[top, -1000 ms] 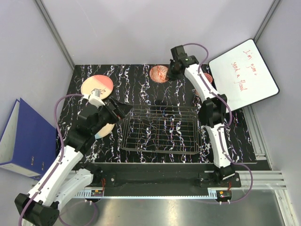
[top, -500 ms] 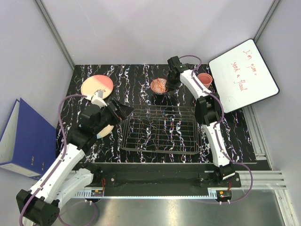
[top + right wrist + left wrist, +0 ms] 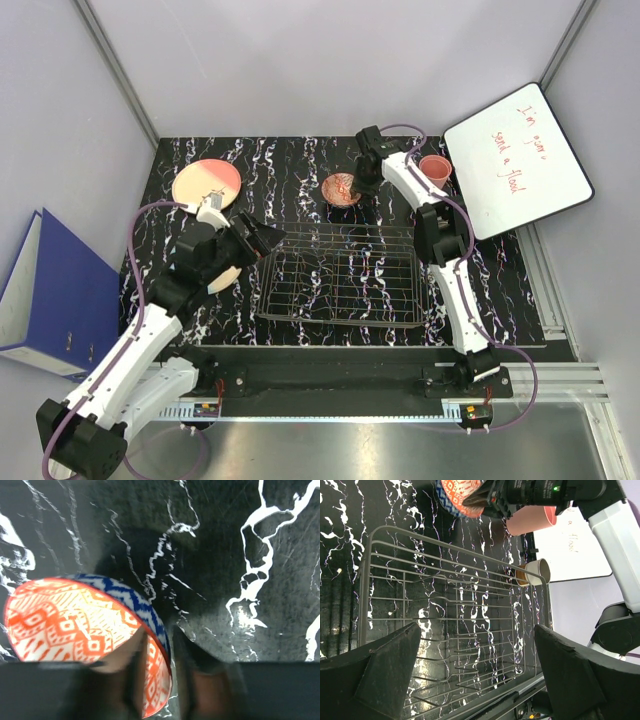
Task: Unload the mixed dishes from the dish rack
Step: Place the bowl at the center of the board, then reset both arms
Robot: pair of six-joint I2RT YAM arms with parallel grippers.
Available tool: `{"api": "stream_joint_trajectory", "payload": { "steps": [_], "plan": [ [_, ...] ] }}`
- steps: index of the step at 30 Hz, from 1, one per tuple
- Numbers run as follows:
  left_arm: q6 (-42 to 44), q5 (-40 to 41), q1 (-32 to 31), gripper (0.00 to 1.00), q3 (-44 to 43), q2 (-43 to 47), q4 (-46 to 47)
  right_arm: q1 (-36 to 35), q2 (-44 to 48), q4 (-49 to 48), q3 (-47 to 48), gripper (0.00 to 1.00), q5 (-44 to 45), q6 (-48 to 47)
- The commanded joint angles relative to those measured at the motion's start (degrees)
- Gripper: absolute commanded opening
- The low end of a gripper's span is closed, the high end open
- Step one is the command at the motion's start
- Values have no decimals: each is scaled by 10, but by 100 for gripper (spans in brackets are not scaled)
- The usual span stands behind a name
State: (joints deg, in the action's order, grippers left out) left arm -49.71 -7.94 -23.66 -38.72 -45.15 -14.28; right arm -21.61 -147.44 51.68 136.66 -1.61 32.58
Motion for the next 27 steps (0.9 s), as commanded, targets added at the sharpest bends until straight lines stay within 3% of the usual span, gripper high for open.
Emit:
{"api": "stream_joint_trajectory", "payload": {
  "steps": [1, 5, 10, 14, 15, 19, 20, 21, 27],
  "plan": [
    [8, -15, 2, 99, 5, -3, 32, 1, 35, -16, -12, 41, -1, -9],
    [13, -15, 2, 99, 4, -4, 31, 2, 88, -19, -5, 60, 5, -8],
    [24, -1, 2, 99, -4, -4, 21, 2, 170, -19, -1, 75, 13, -8],
    [49, 29, 2, 99, -31, -22, -21, -5, 319, -32, -65, 82, 21, -9],
    [55, 32, 2, 99, -38, -27, -27, -7, 357, -77, -104, 83, 18, -9],
    [99, 55, 1, 99, -71, -38, -70, -50, 583, -259, -455, 92, 37, -38],
    [105, 71, 1, 99, -72, -37, -76, -64, 656, -287, -500, 94, 68, -46],
    [118, 78, 1, 99, -79, -37, -82, -78, 687, -294, -574, 95, 91, -60],
    [151, 106, 1, 99, -97, -64, -119, -184, 869, -291, -776, 100, 199, -45]
  ]
}}
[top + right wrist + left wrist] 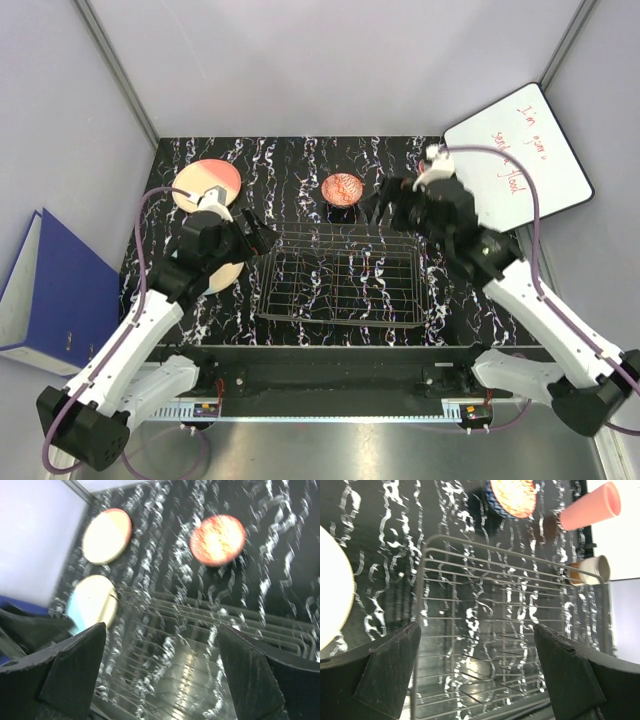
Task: Unload the mixed dishes from the dish rack
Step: Reset both arms
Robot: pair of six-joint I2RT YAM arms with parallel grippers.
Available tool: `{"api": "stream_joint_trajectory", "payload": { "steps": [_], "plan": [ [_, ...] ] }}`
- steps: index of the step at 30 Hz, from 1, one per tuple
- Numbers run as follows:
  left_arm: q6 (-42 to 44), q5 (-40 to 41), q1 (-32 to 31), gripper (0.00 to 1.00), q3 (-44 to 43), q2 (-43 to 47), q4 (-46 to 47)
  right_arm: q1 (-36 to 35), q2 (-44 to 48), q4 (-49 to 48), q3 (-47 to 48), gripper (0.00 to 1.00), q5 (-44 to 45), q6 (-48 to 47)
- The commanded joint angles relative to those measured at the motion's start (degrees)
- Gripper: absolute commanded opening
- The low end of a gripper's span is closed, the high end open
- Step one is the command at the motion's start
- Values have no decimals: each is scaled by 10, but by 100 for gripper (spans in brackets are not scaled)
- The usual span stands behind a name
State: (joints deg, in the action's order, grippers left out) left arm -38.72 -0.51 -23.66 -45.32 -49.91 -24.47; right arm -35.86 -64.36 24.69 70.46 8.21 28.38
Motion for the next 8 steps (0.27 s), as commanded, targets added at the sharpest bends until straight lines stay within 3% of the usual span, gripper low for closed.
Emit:
{"api": "stream_joint_trajectory", "payload": {
  "steps": [1, 8],
  "plan": [
    [44, 30, 1, 99, -31, -20, -19, -52, 58, -19, -132, 100, 114, 2],
    [61, 38, -9, 99, -35, -33, -32, -87, 201, -25, -261, 100, 147, 31]
  ]
}}
